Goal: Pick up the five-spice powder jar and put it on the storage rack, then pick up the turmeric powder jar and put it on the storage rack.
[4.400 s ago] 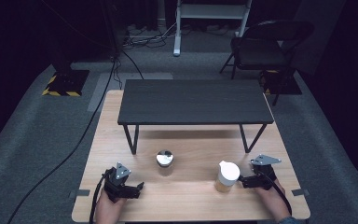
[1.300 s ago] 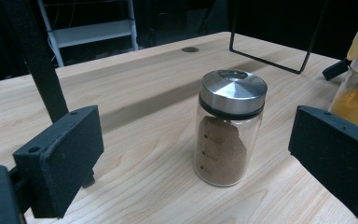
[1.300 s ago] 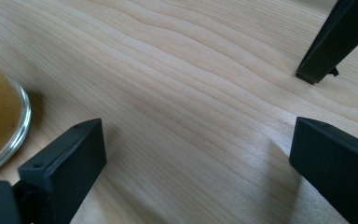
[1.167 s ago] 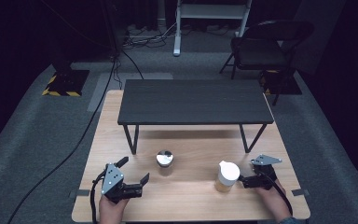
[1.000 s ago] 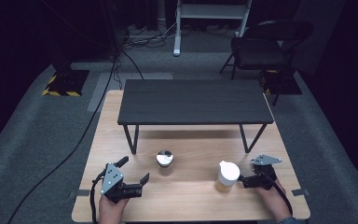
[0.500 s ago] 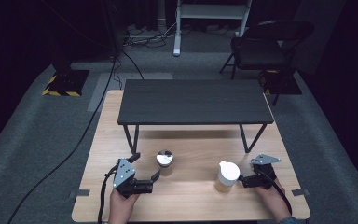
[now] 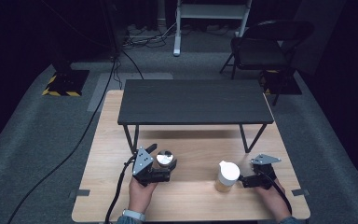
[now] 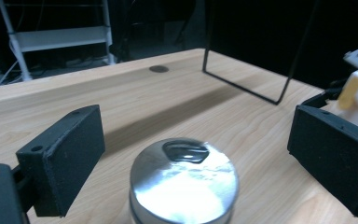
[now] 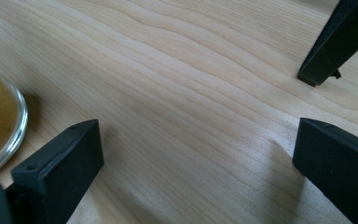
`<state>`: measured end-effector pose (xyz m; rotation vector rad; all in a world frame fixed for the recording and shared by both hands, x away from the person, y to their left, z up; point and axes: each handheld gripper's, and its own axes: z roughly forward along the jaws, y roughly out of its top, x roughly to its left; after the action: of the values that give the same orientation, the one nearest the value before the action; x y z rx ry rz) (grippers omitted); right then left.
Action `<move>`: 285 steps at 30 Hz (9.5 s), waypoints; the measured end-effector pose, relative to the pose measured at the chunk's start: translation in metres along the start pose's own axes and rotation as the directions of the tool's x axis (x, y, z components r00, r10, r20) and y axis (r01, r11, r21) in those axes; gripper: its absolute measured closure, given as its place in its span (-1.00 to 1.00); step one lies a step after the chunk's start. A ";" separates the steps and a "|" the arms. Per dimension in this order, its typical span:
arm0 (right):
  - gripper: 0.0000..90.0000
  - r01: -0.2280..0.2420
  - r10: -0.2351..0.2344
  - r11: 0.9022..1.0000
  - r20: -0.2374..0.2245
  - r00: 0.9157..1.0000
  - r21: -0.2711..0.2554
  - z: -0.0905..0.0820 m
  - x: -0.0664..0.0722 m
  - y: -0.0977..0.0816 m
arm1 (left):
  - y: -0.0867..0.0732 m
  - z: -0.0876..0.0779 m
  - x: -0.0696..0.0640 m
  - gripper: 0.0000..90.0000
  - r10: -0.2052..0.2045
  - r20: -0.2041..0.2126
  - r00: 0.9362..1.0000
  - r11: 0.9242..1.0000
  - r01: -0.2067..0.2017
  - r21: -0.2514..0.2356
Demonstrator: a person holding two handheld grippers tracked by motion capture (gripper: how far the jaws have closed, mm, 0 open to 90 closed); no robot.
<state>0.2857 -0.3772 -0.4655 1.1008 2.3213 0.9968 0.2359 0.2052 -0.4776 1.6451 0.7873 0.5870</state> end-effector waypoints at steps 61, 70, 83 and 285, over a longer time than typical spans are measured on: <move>-0.97 0.001 -0.001 1.000 -0.003 1.000 0.000 0.000 -0.001 0.000 | -0.005 0.027 0.013 -0.30 0.032 0.040 0.999 0.967 -0.041 0.250; -0.97 0.001 -0.001 1.000 -0.003 1.000 0.001 0.000 -0.001 0.000 | 0.025 0.008 0.021 -0.30 0.041 0.063 0.997 0.982 -0.052 0.180; -0.97 0.002 -0.002 1.000 -0.003 1.000 0.001 0.000 -0.001 0.001 | 0.112 -0.010 0.017 -0.30 0.110 0.105 0.988 0.977 -0.127 0.173; -0.94 0.037 -0.033 0.959 0.021 0.999 -0.280 -0.026 0.010 -0.025 | 0.010 -0.004 0.010 -0.96 0.031 -0.107 0.994 0.849 0.030 0.528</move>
<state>0.2515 -0.3915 -0.4667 0.9464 2.0972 1.2520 0.2415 0.2144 -0.4679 2.1297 1.1021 0.4875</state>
